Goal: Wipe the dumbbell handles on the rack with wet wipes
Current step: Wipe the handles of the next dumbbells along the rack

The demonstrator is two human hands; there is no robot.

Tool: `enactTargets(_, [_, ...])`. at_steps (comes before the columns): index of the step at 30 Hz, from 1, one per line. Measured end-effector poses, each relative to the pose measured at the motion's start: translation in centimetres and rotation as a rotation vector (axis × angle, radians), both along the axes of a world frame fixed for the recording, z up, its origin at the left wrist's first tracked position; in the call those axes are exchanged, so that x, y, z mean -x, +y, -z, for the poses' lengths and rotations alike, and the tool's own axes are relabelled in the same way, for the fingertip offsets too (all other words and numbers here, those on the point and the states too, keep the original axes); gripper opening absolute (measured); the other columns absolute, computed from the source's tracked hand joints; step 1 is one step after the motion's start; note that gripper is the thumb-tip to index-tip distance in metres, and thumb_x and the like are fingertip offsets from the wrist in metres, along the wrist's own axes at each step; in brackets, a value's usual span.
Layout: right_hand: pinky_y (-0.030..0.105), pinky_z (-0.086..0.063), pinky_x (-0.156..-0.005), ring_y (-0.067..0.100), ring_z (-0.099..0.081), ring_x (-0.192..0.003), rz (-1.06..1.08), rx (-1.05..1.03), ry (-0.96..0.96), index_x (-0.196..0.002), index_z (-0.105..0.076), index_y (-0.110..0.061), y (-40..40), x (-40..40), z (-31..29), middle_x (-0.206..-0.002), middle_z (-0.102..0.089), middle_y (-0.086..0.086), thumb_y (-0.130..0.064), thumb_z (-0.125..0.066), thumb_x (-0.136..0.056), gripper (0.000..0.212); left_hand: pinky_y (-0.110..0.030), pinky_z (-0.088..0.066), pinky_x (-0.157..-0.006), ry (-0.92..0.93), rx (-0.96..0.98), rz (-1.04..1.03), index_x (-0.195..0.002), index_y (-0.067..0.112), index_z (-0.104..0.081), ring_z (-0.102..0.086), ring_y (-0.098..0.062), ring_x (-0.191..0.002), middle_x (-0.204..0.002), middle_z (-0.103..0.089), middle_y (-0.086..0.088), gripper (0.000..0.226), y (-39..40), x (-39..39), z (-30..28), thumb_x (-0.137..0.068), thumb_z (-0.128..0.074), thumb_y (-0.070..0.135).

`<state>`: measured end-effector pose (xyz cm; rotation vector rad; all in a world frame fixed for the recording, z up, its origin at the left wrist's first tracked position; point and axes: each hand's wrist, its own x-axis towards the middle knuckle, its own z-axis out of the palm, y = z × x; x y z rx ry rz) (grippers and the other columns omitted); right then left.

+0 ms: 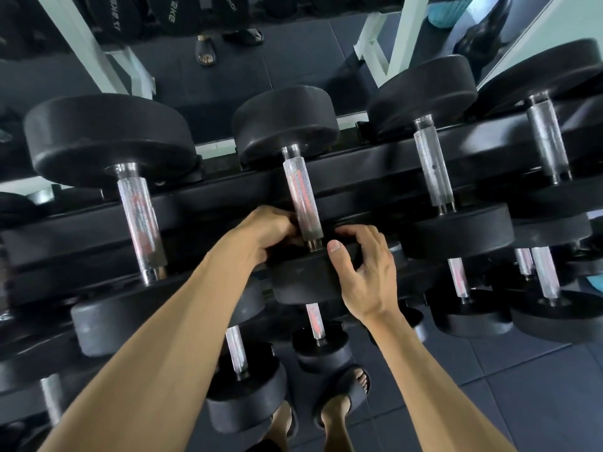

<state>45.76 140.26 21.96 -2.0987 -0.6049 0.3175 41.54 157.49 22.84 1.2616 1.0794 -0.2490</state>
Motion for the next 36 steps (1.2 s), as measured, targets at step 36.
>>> enactTargets(36, [0.027,-0.043,-0.082,0.011,-0.056,-0.095,0.017,-0.048,0.002,-0.097,-0.067,-0.016,-0.1,-0.4,0.6,-0.096,-0.063,-0.010,-0.061,-0.044,-0.083,0.052,-0.026,-0.055,-0.056,-0.211,0.191,-0.393,-0.087,0.013,-0.066,-0.064,-0.011,-0.054,-0.061,-0.069,0.000,0.017,-0.5,0.6,-0.1,-0.091,-0.062,-0.002])
